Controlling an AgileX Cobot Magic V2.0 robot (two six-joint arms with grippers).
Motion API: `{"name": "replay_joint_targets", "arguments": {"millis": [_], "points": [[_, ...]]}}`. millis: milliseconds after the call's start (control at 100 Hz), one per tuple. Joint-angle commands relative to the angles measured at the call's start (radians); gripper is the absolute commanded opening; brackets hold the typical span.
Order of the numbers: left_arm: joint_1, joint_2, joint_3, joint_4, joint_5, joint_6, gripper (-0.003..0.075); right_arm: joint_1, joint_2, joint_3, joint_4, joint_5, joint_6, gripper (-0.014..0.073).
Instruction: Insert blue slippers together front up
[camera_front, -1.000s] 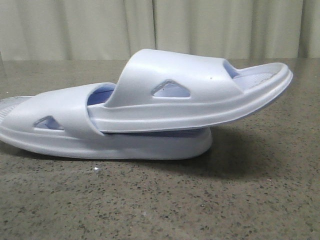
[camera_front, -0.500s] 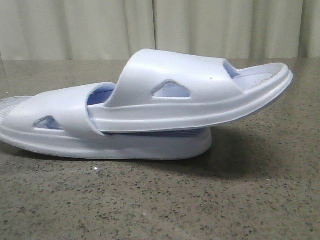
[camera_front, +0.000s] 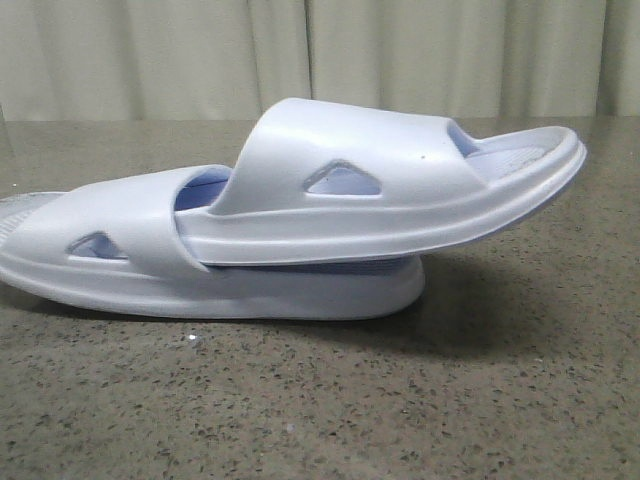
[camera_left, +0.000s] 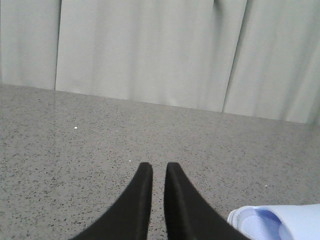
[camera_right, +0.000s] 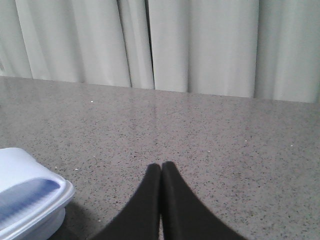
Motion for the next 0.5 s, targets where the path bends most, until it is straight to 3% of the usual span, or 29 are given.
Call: {"name": "replay_joint_targets", "arguments": {"millis": [0,490], "points": [[-0.008,0.009,-0.027,-0.013,-0.002,0.004,0.0016,-0.008,0.007,-0.025,0.003,-0.071,-0.012,-0.0107],[-0.008,0.006,-0.011,-0.002,-0.062,0.004,0.0016,-0.008,0.007,-0.025,0.003,-0.071,-0.012,-0.0107]]}}
